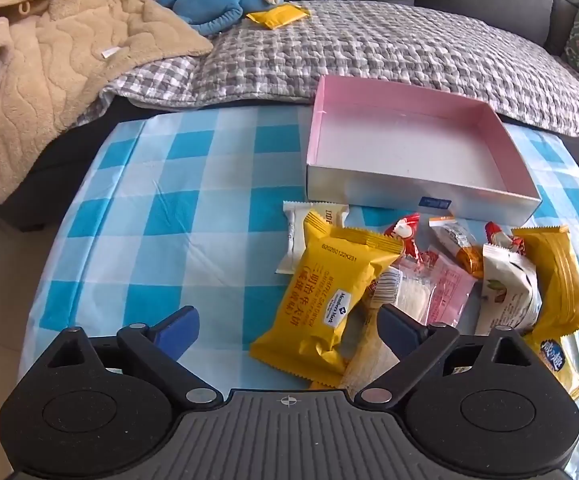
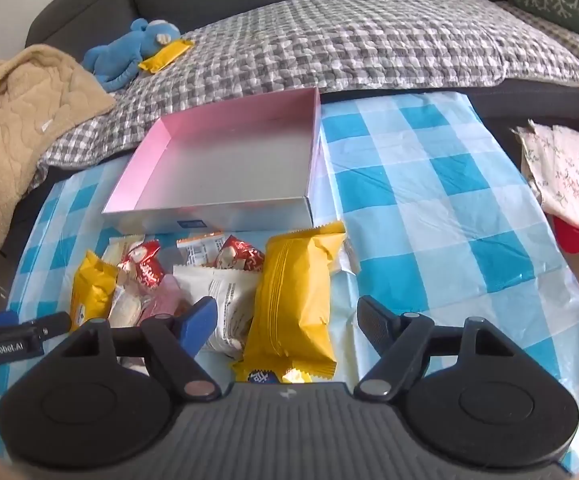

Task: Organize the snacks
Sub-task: 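Grasp yellow cake packets with both tools from the snack pile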

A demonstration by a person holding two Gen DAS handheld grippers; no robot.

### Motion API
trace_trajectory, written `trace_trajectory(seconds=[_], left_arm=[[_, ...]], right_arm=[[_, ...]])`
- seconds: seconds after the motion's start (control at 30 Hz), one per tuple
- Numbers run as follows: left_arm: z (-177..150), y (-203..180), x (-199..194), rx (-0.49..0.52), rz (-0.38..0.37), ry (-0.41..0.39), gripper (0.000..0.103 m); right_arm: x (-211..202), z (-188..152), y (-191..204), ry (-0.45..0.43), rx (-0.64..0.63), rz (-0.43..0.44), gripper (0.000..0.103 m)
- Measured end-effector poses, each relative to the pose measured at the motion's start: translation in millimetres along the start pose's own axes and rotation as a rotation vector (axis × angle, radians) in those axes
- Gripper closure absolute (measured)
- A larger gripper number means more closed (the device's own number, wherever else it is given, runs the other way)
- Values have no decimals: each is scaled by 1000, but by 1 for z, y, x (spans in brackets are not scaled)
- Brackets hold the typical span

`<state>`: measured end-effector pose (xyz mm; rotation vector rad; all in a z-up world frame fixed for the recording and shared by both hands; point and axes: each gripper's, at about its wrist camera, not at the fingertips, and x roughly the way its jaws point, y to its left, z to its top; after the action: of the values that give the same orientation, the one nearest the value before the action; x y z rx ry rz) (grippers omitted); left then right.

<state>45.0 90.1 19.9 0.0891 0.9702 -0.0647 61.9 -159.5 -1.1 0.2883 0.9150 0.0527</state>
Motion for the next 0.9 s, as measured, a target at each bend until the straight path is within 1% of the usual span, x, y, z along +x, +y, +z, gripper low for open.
trace_trajectory(seconds=[0.03, 0.13, 0.23, 0.3, 0.33, 0.43, 0.47, 0.5, 0.53, 0.57, 0.63, 0.67, 0.7, 0.73, 0.83, 0.9], left_arm=[[8, -3, -2, 1, -5, 17, 10], [11, -12, -1, 12, -5, 23, 11], [14, -9, 5, 31, -8, 13, 11], [17, -6, 13, 31, -17, 26, 11], [19, -2, 17, 28, -21, 29, 11], [22, -1, 28, 43, -6, 30, 12], [22, 0, 33, 53, 3, 34, 12], [22, -1, 36, 62, 9, 38, 17], [23, 0, 40, 67, 12, 47, 25], [22, -1, 43, 68, 15, 61, 30], [22, 3, 48, 57, -1, 84, 49], [22, 4, 49, 46, -15, 90, 54], [22, 5, 49, 38, -21, 92, 57], [22, 5, 50, 39, -18, 92, 58], [23, 3, 50, 49, -14, 95, 60], [26, 4, 50, 44, -25, 99, 63]], right_arm=[[1, 1, 0, 4, 7, 0, 29], [9, 5, 4, 8, -2, -2, 29], [10, 9, 8, 20, -42, -37, 29], [10, 10, 7, 28, -41, -30, 29], [13, 8, 10, 17, -36, -32, 30], [22, 6, 8, 14, -35, -30, 31], [26, 5, 8, 24, -36, -32, 33], [29, 4, 8, 34, -39, -30, 36], [30, 5, 9, 32, -51, -39, 40], [33, 5, 10, 39, -55, -37, 44], [37, 6, 12, 35, -80, -63, 50], [39, 7, 12, 36, -86, -66, 53], [41, 7, 10, 30, -83, -65, 55], [41, 8, 9, 33, -69, -54, 60], [36, 9, 7, 2, -49, -24, 64], [30, 10, 6, -13, -43, -8, 66]])
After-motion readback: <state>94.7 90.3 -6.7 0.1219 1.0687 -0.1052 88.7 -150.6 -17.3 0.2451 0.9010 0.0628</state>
